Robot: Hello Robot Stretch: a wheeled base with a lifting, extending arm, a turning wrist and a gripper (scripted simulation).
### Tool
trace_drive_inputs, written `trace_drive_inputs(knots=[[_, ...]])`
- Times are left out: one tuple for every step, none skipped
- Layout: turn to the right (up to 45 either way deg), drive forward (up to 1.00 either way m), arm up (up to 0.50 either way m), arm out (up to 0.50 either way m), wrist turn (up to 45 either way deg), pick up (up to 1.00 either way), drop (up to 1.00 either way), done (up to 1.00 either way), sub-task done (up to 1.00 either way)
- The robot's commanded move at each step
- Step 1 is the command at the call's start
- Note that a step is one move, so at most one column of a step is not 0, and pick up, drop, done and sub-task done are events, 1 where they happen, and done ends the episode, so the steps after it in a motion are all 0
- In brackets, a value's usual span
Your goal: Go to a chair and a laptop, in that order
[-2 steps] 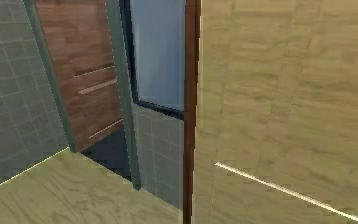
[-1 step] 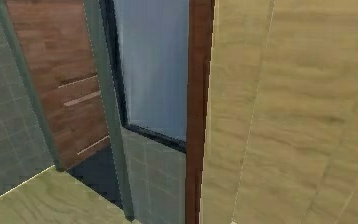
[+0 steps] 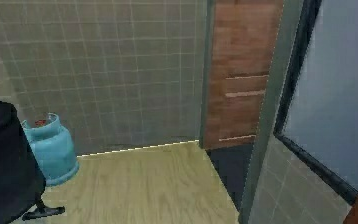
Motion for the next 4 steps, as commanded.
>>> trace_drive_inputs(knots=[[-30.0,0.00,0.00,0.00,0.0,0.00,0.00,0.00,0.00],[0.0,0.30,0.00,0.00,0.0,0.00,0.00,0.00,0.00],[42.0,0.00,0.00,0.00,0.0,0.00,0.00,0.00,0.00],[0.0,0.90,0.00,0.00,0.0,0.00,0.00,0.00,0.00]])
